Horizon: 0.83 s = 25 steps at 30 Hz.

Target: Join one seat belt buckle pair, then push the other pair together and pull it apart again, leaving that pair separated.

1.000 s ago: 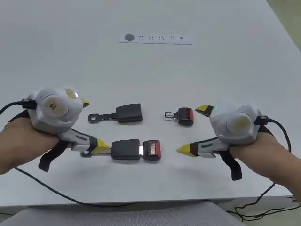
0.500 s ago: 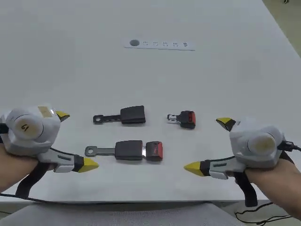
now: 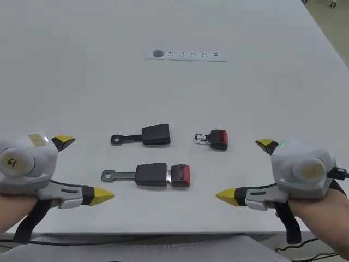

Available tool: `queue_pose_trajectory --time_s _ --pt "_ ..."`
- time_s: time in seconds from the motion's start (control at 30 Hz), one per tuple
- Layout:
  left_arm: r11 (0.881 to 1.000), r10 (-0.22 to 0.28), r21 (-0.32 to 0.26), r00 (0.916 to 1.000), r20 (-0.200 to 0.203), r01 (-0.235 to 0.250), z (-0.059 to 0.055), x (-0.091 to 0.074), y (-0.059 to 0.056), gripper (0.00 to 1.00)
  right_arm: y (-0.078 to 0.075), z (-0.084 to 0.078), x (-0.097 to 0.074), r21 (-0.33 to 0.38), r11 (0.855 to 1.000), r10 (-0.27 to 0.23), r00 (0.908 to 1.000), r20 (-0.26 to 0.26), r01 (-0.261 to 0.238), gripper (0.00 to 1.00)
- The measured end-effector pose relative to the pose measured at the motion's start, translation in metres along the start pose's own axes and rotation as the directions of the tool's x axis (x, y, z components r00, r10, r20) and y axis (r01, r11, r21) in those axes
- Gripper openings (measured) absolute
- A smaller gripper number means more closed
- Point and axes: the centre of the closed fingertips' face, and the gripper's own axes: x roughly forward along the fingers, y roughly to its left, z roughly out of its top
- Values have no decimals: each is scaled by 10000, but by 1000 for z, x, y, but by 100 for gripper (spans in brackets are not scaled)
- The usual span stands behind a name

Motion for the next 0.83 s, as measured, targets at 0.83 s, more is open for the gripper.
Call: queue_pose_trajectory --time_s 0.83 --pt "9929 725 -1013 9929 943 -629 6 -15 -3 98 6 3 -10 -272 9994 -230 9996 140 234 100"
